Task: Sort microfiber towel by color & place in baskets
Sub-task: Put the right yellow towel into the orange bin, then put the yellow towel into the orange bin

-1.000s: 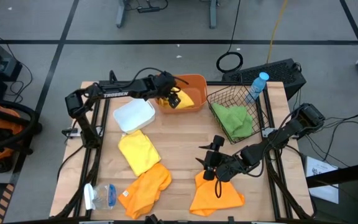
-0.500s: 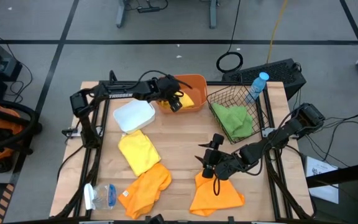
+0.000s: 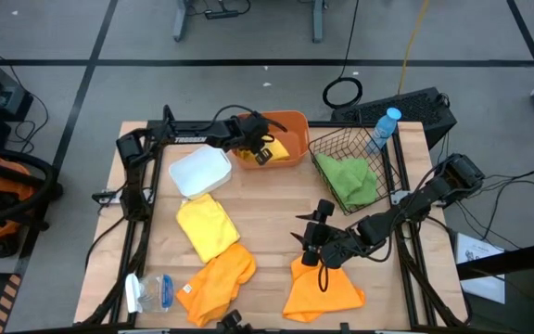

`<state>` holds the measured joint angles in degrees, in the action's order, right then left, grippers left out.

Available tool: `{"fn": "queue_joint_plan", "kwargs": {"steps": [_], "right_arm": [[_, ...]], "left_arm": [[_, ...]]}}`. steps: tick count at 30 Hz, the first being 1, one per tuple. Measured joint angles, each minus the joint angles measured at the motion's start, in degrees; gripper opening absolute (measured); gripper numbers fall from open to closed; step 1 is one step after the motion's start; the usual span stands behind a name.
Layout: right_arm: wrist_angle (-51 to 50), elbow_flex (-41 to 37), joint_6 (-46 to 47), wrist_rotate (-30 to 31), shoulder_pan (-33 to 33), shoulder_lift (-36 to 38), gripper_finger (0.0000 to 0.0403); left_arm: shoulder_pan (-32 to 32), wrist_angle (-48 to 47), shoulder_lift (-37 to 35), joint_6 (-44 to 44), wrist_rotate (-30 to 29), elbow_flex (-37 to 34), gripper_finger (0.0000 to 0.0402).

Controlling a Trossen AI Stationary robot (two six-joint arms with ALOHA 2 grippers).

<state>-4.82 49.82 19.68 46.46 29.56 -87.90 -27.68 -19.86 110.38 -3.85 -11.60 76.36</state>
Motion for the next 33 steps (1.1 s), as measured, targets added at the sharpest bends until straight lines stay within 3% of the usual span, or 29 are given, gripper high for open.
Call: {"fn": "queue_joint_plan", "kwargs": {"steps": [11, 17, 23, 28, 33], "right_arm": [[-0.2, 0.0, -0.4, 0.0, 0.0, 0.0, 0.0231], [-0.2, 0.0, -0.9, 0.0, 0.0, 0.0, 0.0231], [-0.1, 0.0, -1.1, 0.0, 0.0, 0.0, 0.0231], [-0.1, 0.0, 0.6, -0.1, 0.2, 0.0, 0.0231], [-0.1, 0.0, 1.6, -0.3, 0.2, 0.0, 0.0231]], "left_arm": [[6.5, -13.2, -16.1, -0.4, 0.0, 1.6, 0.0073], [16.1, -26.1, -23.1, -5.9, 0.4, 1.7, 0.0073], [27.5, -34.9, -23.7, -10.1, 1.6, 0.6, 0.0073], [34.7, -39.8, -23.7, -21.7, 2.2, -2.5, 0.0082], [41.2, -39.2, -23.7, -36.0, 0.7, -6.5, 0.0139]]}}
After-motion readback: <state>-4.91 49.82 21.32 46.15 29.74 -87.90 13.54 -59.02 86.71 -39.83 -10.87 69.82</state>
